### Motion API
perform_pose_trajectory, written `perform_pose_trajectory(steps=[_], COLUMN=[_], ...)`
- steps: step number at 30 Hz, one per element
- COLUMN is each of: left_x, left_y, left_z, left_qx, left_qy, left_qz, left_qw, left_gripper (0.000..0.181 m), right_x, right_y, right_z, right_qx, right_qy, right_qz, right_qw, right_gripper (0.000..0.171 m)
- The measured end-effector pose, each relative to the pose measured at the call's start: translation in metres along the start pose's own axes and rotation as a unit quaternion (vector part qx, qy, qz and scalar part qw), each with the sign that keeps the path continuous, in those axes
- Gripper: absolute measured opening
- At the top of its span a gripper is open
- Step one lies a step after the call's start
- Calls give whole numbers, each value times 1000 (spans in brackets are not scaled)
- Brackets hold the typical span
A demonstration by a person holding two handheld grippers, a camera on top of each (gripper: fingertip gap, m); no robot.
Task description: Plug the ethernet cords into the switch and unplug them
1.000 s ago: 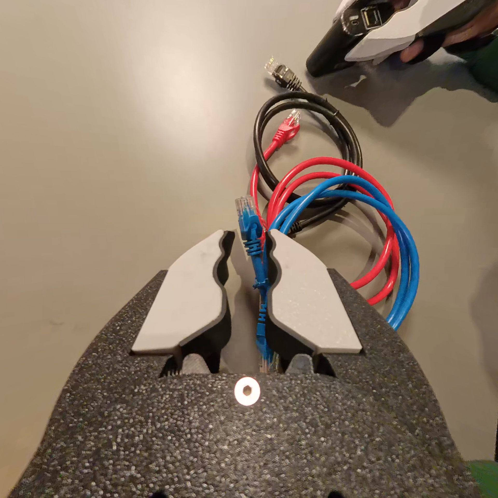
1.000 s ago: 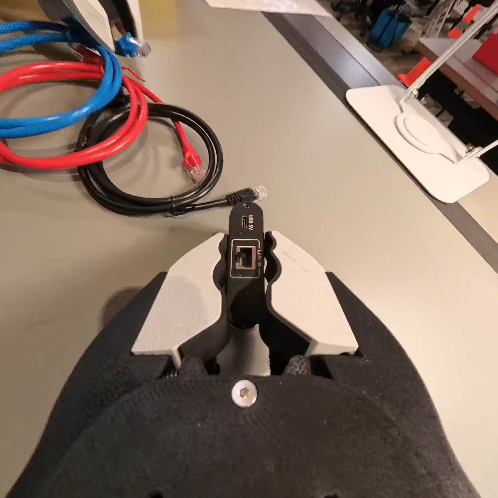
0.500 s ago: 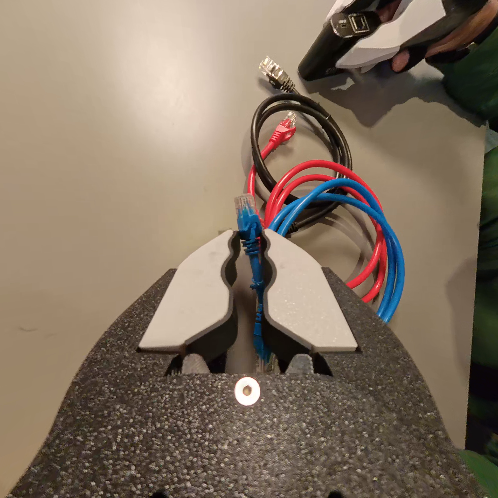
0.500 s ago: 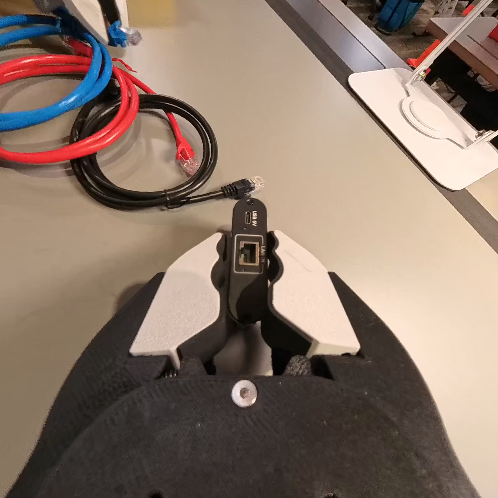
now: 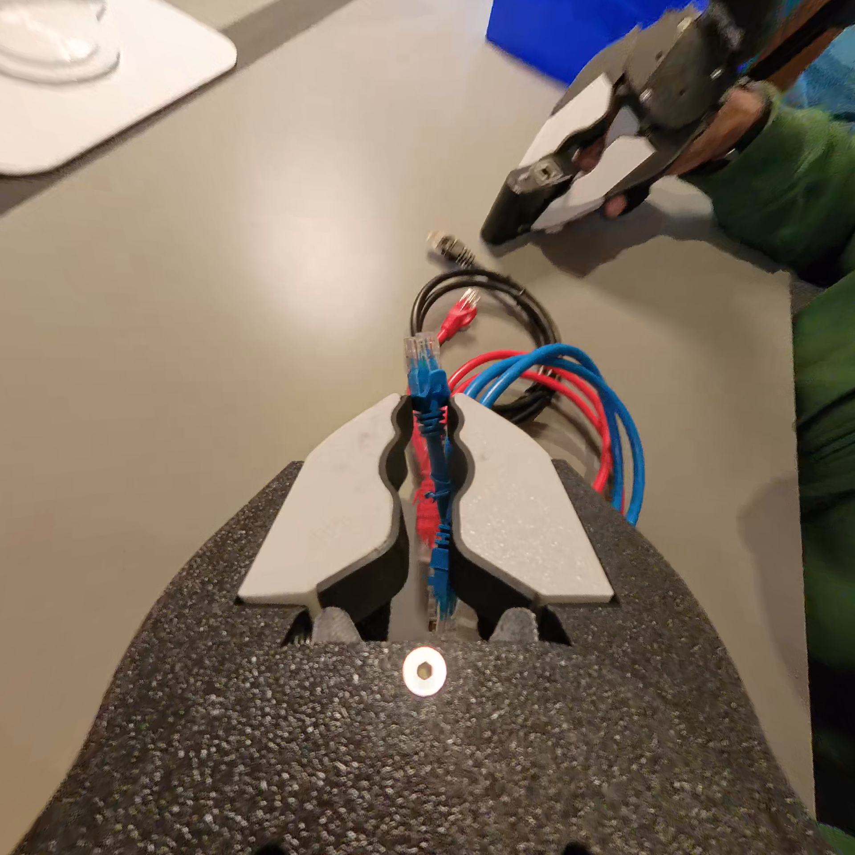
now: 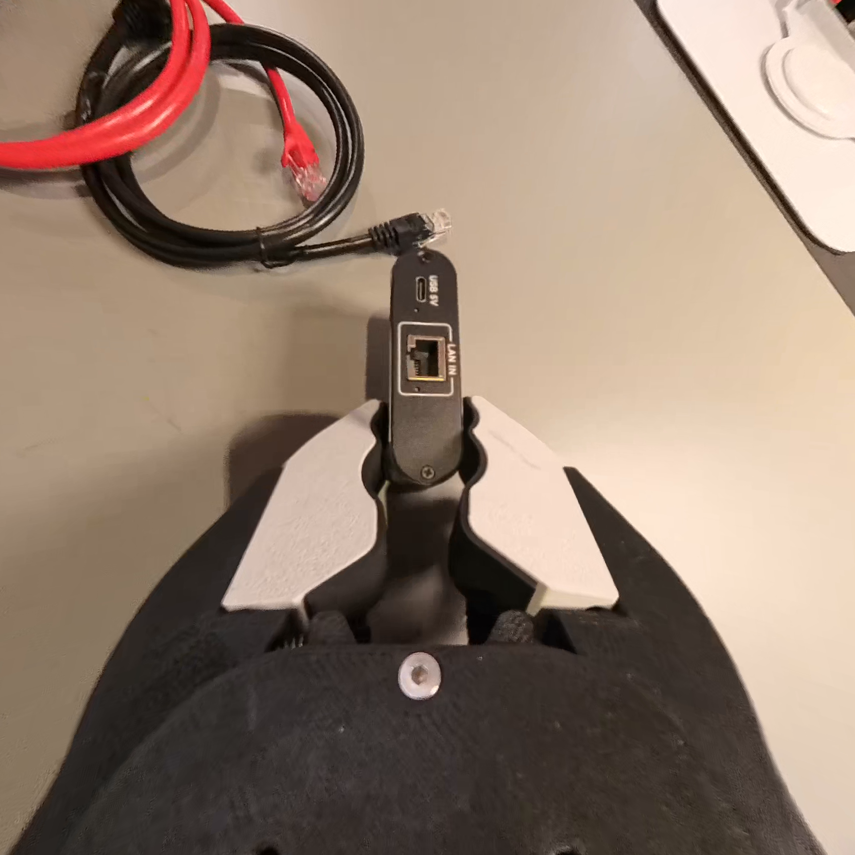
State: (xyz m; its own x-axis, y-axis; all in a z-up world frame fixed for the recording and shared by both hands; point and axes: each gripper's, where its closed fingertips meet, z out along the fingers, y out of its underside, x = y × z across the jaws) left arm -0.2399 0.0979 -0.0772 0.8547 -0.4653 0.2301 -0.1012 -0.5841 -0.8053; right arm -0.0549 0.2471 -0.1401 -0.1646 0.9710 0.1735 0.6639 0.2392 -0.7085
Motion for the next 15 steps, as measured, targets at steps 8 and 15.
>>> perform_pose_trajectory(steps=[8,15], left_x=[42,66], left_y=[-48,-61], left_z=[9,46], left_qx=[100,116], left_qy=[31,43], left_qz=[71,53], left_qw=[992,991], left_gripper=[14,15], right_x=[9,12], right_y=[-18,-36], right_z=[-5,-14], right_qx=[54,105], right_qy=[41,71], right_qz=[-12,-22], right_qw=[998,992], right_gripper=[26,25])
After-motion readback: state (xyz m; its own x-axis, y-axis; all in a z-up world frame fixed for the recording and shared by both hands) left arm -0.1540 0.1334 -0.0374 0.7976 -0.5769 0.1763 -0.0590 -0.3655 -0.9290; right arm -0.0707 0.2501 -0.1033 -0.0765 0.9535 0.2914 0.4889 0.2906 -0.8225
